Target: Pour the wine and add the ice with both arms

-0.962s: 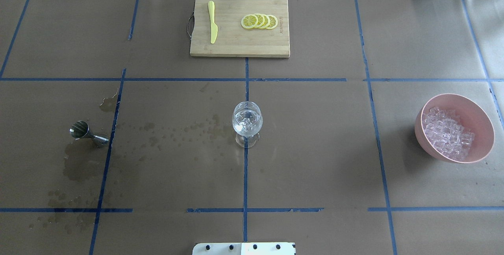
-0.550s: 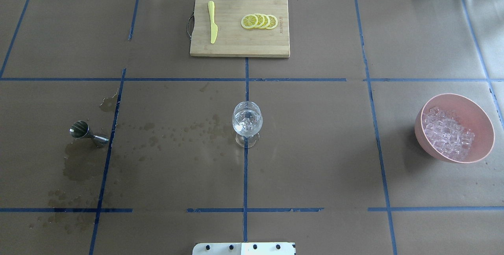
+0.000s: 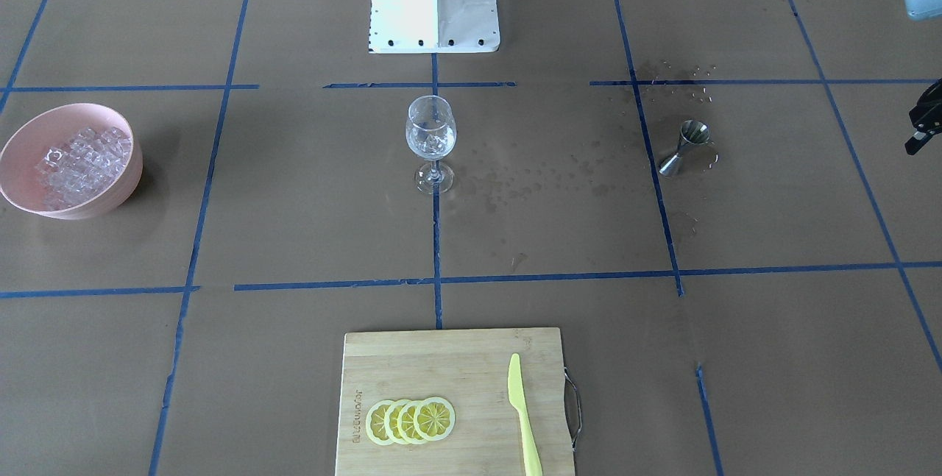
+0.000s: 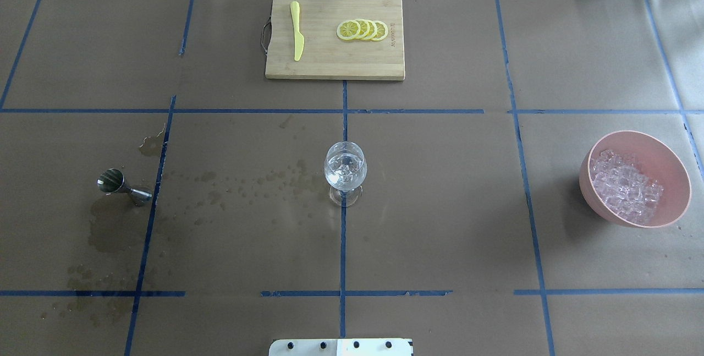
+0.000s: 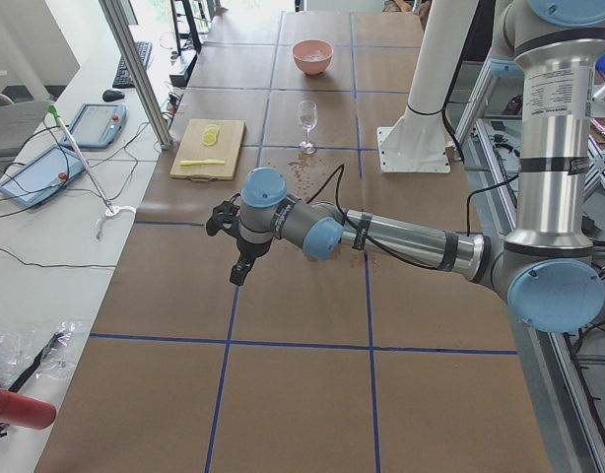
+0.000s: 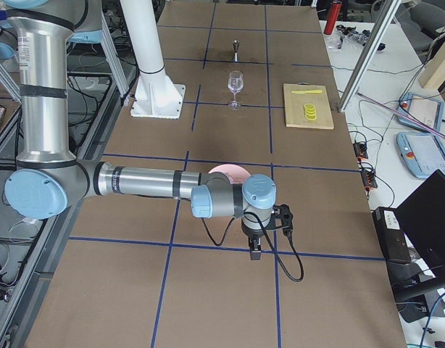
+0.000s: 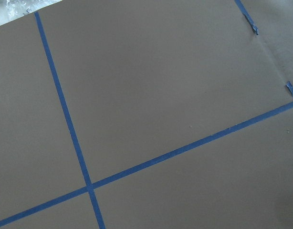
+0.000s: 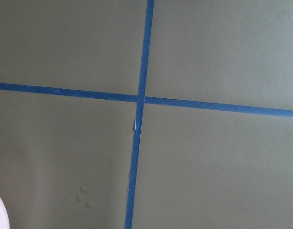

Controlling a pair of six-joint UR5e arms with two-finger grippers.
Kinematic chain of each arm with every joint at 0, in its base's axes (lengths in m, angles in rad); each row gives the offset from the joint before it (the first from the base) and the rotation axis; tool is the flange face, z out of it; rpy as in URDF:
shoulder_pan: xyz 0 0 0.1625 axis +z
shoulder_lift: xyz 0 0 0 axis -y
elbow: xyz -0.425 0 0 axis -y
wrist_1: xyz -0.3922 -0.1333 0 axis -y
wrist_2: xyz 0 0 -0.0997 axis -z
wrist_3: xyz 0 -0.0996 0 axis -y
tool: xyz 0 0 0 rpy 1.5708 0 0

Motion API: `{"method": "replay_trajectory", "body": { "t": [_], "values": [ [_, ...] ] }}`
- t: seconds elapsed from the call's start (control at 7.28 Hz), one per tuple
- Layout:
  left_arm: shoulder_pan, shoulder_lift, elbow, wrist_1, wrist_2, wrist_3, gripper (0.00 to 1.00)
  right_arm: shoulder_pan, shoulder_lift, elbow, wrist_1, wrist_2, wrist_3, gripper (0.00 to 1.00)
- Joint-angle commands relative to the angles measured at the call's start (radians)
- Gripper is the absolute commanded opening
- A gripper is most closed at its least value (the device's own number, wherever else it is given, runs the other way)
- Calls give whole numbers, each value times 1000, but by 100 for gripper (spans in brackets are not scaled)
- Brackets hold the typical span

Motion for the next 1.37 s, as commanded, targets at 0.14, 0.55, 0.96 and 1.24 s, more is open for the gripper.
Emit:
{"method": "replay_trajectory", "body": {
  "t": [0.14, 0.55, 0.96, 1.24],
  "values": [
    [-97, -10, 24, 129, -13, 6, 100, -1, 2, 6, 3, 2, -2, 100],
    [-182, -16, 150, 125, -14, 101, 100, 1, 2, 8, 3, 37, 0, 100],
    [-200, -11, 157, 129, -14, 101, 100, 2, 2, 8, 3, 37, 1, 100],
    [-199, 0, 154, 135, -13, 100, 100, 2, 3, 8, 3, 35, 3, 100]
  ]
}}
